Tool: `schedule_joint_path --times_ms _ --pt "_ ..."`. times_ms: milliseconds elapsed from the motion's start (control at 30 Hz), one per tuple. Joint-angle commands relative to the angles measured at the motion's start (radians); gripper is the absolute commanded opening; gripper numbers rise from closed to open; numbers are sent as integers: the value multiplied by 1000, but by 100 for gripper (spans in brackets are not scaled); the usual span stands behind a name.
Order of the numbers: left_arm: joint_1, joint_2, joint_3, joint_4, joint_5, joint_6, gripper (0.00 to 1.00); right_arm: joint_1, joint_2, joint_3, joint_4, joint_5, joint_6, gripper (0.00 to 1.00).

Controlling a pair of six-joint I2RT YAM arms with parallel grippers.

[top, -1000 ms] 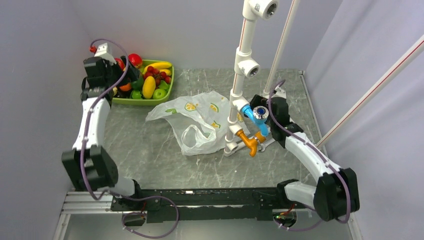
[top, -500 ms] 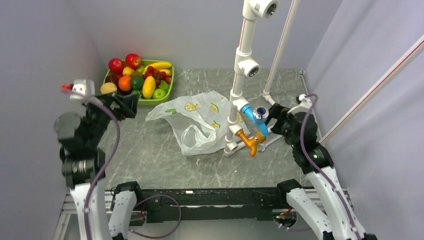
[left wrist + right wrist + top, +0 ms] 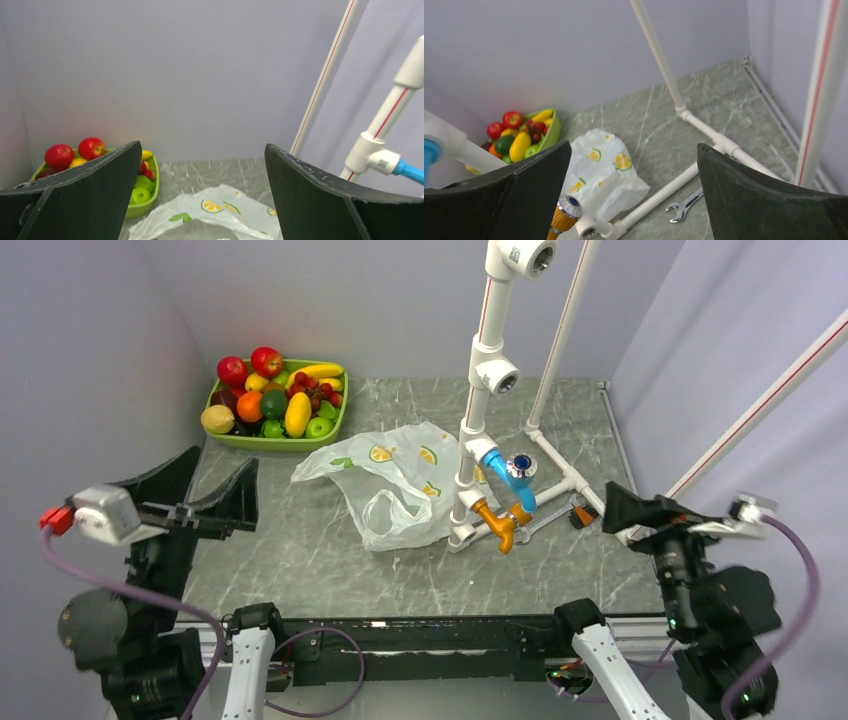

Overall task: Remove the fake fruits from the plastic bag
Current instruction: Reset both arms

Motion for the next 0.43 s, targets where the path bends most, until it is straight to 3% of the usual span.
schedule_joint_path --times_ms 0,400 --pt "-1 -21 89 -25 -50 2 99 1 -12 88 -96 94 -44 100" --pt "-1 -9 28 16 -1 -18 99 0 -1 62 -118 145 -25 100"
